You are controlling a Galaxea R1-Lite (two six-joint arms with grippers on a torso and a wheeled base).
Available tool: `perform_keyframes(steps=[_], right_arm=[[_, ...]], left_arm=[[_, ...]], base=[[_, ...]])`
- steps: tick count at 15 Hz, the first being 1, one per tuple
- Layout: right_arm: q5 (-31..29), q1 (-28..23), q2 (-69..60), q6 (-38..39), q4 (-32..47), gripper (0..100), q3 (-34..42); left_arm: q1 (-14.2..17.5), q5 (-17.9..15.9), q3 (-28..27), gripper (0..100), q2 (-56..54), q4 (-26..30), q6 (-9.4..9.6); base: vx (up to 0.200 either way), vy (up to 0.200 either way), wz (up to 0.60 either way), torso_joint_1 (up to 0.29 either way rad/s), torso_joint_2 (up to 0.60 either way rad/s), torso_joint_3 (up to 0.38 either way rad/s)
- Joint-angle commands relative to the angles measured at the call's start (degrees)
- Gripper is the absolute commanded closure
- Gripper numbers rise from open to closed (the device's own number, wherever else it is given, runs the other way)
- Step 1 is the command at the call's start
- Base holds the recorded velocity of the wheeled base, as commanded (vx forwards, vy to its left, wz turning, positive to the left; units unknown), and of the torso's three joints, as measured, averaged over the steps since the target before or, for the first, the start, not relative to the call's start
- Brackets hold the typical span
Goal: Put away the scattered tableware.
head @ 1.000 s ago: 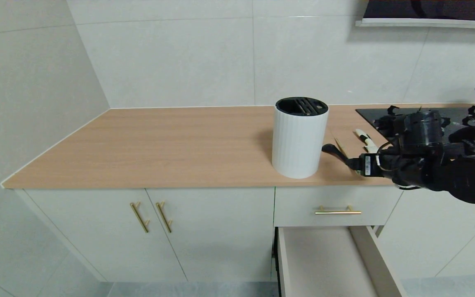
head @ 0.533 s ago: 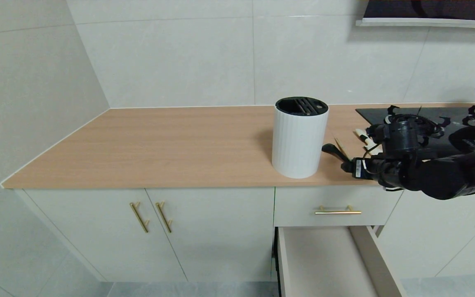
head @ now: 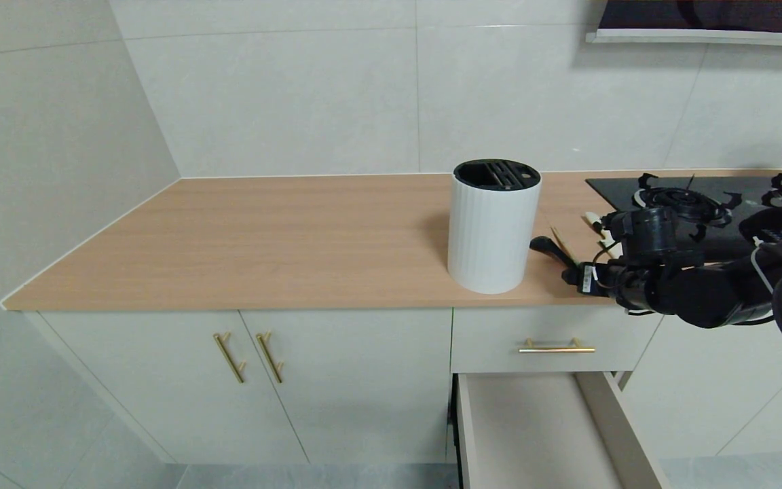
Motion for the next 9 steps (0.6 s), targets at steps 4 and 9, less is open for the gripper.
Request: perform_keyframes(steps=[4,9], right_arm=[[0.0,0.0,0.8,0.0,-0.1,0,0.0],[0.1,0.0,1.0,0.0,0.0,100,0.0]], left_arm=[[0.0,0.0,0.0,0,0.0,0.0,-0.02],[0.0,0.0,0.0,0,0.0,0.0,0.06]], base=[[0.000,0.000,0.00,0.000,0.00,0.000],[0.000,0.000,0.00,0.000,0.00,0.000]])
